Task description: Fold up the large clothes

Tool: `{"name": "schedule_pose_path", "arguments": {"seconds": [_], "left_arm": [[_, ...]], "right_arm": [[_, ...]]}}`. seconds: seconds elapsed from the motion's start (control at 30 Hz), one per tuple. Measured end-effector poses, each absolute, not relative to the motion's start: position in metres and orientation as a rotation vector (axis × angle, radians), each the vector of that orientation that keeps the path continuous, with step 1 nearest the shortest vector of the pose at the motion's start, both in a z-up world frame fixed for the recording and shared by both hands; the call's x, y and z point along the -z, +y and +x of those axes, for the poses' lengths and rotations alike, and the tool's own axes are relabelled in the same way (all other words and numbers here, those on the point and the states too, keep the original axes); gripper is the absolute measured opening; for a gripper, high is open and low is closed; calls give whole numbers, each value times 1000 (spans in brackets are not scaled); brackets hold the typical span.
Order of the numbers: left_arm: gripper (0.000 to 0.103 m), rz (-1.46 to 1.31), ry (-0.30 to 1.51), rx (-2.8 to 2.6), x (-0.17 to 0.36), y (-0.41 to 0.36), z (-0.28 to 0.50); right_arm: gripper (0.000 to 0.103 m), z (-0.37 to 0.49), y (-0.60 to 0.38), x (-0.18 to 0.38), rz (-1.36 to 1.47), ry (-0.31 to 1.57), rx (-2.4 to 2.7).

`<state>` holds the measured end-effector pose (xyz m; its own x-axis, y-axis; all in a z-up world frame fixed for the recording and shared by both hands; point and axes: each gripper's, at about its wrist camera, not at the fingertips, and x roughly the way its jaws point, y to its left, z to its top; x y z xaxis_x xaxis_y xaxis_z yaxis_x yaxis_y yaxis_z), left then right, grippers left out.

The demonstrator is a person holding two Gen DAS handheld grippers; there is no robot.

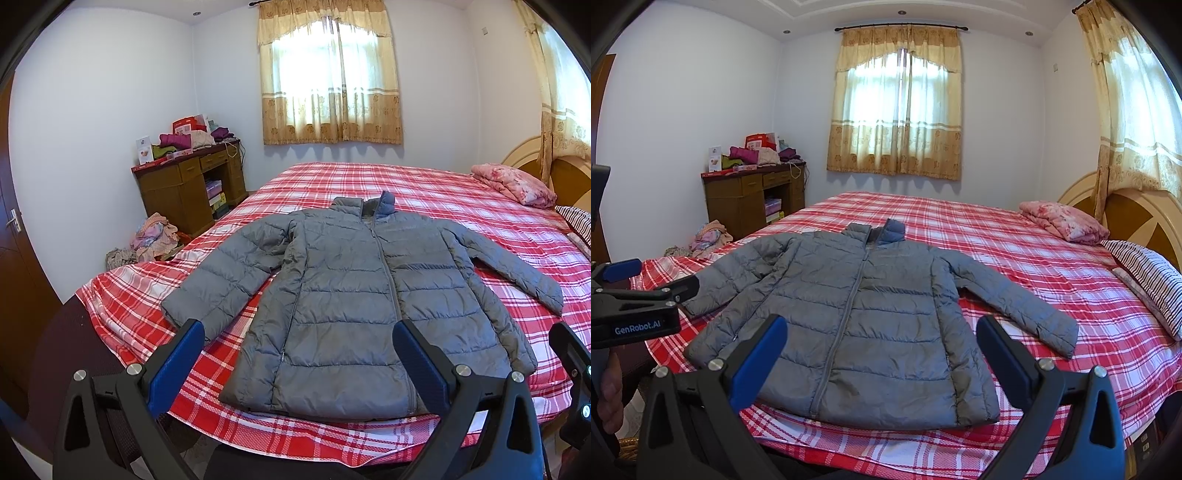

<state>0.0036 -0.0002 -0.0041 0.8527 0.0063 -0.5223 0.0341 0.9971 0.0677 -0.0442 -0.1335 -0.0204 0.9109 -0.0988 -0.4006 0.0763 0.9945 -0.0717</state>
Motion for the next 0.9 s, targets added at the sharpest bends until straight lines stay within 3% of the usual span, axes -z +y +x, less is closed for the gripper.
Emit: {"name": "schedule_pose_path", "arguments": {"seconds": [0.9], "left_arm": [[102,76,551,19,4,-2,4]], "right_arm": [[103,-43,-130,25,-51,439,79]]}}
